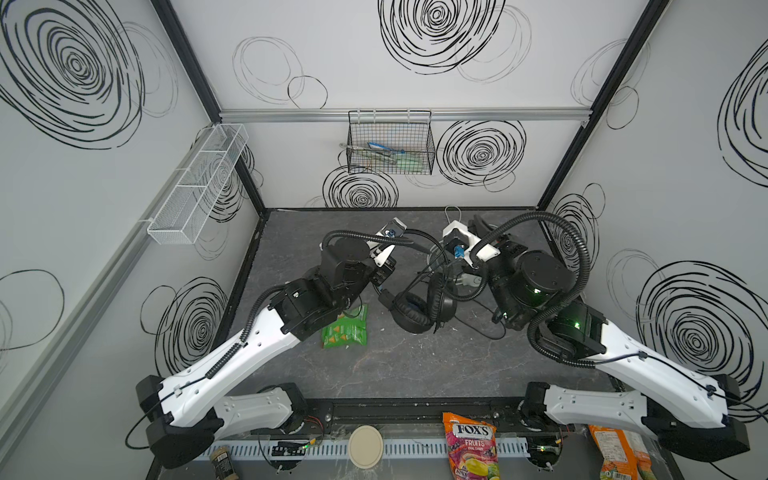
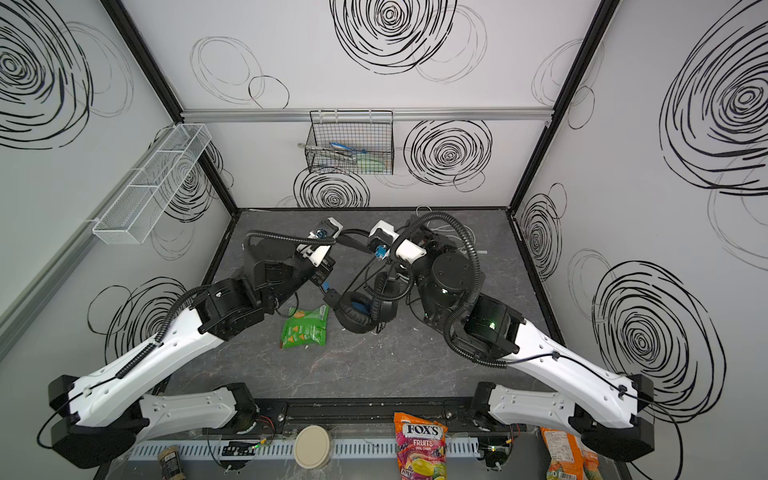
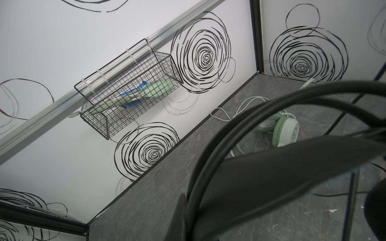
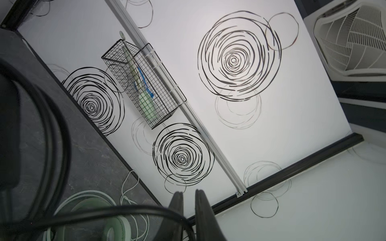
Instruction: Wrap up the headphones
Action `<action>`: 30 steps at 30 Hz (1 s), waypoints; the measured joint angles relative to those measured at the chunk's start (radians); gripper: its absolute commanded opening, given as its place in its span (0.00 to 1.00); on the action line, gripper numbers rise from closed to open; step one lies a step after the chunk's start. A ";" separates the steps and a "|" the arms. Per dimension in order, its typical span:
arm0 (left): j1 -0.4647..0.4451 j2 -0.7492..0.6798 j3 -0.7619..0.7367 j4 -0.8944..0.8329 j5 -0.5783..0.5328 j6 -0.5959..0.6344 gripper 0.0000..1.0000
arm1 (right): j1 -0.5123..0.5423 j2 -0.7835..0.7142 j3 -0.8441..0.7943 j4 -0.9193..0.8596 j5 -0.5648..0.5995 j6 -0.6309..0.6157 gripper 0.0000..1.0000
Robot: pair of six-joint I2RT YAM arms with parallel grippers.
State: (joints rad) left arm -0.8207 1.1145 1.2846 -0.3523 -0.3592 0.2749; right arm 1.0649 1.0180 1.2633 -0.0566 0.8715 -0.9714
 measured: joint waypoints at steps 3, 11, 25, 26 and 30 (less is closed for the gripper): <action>0.029 -0.031 0.000 -0.007 0.061 -0.038 0.00 | -0.076 -0.001 0.002 -0.002 -0.050 0.074 0.18; 0.057 -0.093 0.000 -0.020 0.240 -0.177 0.00 | -0.244 -0.003 0.015 -0.011 -0.200 0.292 0.24; 0.058 -0.096 0.101 0.040 0.382 -0.386 0.00 | -0.344 -0.010 -0.093 0.025 -0.411 0.566 0.28; 0.058 -0.096 0.110 0.050 0.389 -0.402 0.00 | -0.345 -0.013 -0.114 0.033 -0.428 0.586 0.28; 0.058 -0.093 0.135 0.100 0.412 -0.470 0.00 | -0.346 -0.023 -0.180 0.056 -0.483 0.660 0.26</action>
State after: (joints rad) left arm -0.7624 1.0214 1.4193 -0.2520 0.0528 -0.1947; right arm 0.7193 0.9955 1.0828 -0.0002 0.3885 -0.3115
